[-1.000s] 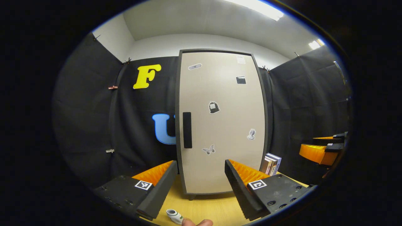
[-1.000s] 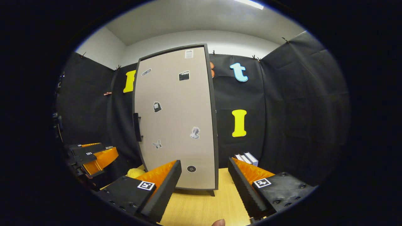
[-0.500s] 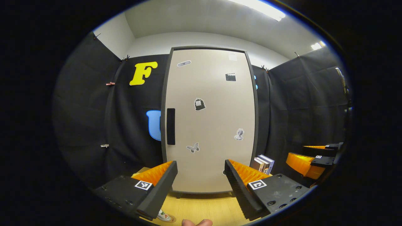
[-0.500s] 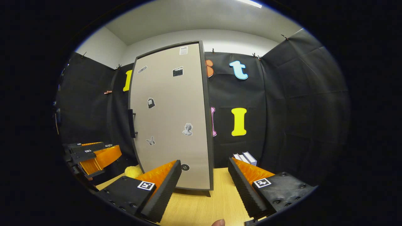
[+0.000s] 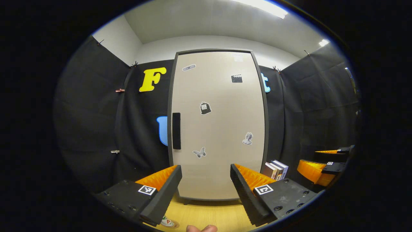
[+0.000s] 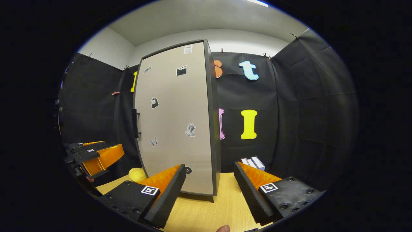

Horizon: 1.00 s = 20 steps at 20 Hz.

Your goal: Open the cabinet door with the right hand, grasp the bottle in the cabinet with the left hand and place it on the coaster, then close the cabinet door with the right hand.

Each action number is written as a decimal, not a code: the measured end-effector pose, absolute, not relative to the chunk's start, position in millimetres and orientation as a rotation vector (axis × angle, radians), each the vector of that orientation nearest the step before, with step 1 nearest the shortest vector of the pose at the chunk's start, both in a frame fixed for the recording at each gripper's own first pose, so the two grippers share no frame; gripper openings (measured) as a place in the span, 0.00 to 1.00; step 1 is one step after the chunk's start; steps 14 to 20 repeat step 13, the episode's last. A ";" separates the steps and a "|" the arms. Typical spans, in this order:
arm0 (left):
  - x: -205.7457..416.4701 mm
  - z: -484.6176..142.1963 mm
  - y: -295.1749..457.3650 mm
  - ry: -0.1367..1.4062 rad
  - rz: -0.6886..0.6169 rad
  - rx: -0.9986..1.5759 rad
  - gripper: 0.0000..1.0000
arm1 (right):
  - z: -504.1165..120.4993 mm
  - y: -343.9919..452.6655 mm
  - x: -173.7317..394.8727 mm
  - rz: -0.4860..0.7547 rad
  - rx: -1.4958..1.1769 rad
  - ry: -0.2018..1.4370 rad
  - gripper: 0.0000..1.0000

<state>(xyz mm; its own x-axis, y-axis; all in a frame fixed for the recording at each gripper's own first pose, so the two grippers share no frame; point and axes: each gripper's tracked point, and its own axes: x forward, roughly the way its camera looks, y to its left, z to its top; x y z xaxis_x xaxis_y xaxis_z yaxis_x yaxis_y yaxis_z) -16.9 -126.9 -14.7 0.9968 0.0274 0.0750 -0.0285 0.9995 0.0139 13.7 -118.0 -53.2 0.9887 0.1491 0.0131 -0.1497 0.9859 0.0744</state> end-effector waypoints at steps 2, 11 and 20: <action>-15.4 -16.7 -127.0 -0.077 0.031 0.024 0.95 | -54.6 -118.6 18.3 0.156 0.081 -0.009 0.98; -12.4 -38.6 -133.1 -0.063 0.016 0.001 0.95 | -53.5 -125.4 21.6 0.180 0.078 -0.031 0.98; -11.0 -43.2 -132.0 -0.055 0.018 -0.001 0.95 | -53.9 -125.4 21.0 0.183 0.081 -0.033 0.98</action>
